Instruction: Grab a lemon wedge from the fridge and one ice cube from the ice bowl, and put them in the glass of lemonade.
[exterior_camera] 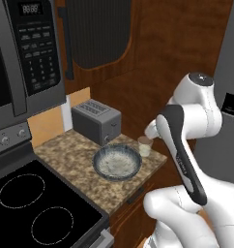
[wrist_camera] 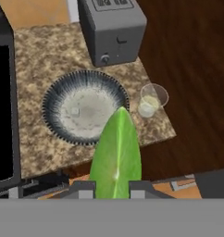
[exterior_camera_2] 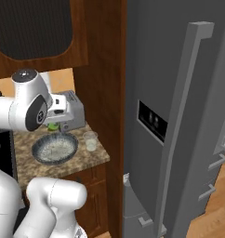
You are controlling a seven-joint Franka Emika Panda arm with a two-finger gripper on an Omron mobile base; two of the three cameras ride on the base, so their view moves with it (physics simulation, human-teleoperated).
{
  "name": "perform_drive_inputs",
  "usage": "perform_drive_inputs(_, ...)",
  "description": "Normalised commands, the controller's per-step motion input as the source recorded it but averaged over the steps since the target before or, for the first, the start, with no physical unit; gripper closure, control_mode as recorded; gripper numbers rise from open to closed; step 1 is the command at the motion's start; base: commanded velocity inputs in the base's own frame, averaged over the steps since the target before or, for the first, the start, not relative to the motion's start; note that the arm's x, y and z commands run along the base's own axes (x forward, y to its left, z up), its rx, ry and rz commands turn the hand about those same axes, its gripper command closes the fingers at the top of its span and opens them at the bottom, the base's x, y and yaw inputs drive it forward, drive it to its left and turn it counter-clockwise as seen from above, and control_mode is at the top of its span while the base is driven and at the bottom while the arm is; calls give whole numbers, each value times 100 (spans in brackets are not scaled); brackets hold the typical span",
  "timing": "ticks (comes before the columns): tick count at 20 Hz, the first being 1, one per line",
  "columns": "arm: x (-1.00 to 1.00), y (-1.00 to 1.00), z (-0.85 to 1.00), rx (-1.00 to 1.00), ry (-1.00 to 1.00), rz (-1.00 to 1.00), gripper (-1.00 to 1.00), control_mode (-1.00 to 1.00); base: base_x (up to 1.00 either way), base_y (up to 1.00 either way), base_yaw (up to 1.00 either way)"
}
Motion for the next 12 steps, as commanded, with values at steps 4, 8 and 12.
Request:
perform_drive_inputs(4,-7,0,-2,-28,14,15,100,-100,0,0,0)
perform_drive_inputs(8,-30,-11,0,-36,4,22,100,-100,0,0,0)
perform_drive_inputs(12,-56,-28,0,-41,0,44,100,-100,0,0,0)
